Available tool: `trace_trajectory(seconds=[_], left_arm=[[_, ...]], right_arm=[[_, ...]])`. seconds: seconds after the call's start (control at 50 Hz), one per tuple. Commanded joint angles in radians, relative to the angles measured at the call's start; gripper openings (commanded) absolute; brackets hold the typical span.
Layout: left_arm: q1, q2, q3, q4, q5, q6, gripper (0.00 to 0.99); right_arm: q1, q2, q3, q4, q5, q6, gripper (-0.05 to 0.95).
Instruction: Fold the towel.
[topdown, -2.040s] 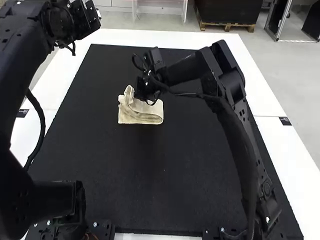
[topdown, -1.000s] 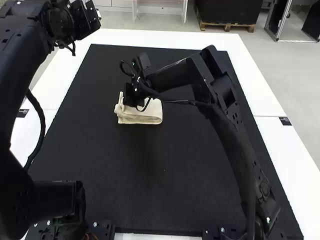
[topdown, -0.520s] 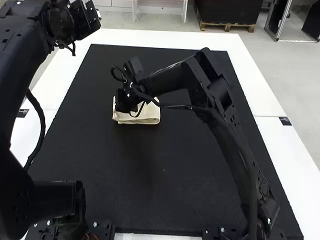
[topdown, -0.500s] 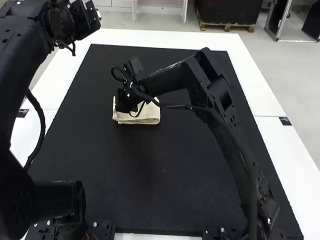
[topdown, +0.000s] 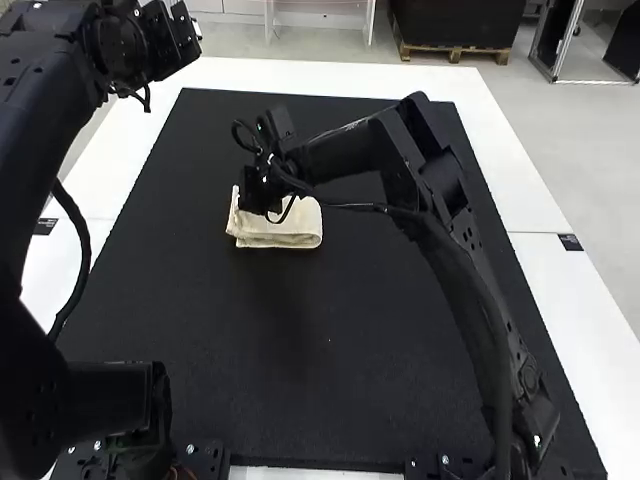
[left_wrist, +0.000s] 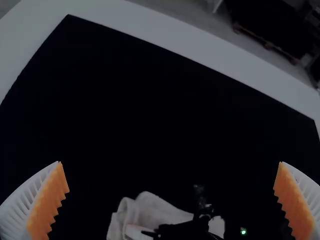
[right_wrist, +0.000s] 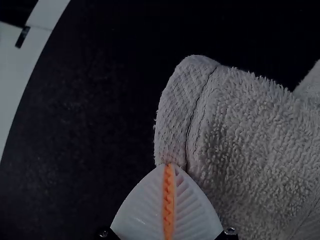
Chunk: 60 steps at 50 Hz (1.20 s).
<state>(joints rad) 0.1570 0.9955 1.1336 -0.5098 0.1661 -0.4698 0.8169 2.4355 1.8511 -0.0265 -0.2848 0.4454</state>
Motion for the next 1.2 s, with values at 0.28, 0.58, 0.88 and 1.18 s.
trace_trajectory(seconds=[0.28,0.58,0.88,1.18], left_arm=[[0.016,-0.020,-0.032,0.001,0.013,-0.003,0.972],[0.016,-0.018,-0.032,0.001,0.013,-0.001,0.972],[0.016,-0.020,-0.029,0.001,0.013,-0.003,0.972],[0.016,-0.020,-0.028,0.002,0.013,-0.006,0.972]], right_arm=[[-0.007,0.074,0.066,0.008,-0.004,0.003,-0.03],[-0.013,0.097,0.103,0.007,-0.002,0.004,-0.02],[-0.015,0.089,0.105,0.000,-0.002,0.003,-0.02],[-0.028,0.062,0.108,-0.003,-0.002,0.004,-0.03]])
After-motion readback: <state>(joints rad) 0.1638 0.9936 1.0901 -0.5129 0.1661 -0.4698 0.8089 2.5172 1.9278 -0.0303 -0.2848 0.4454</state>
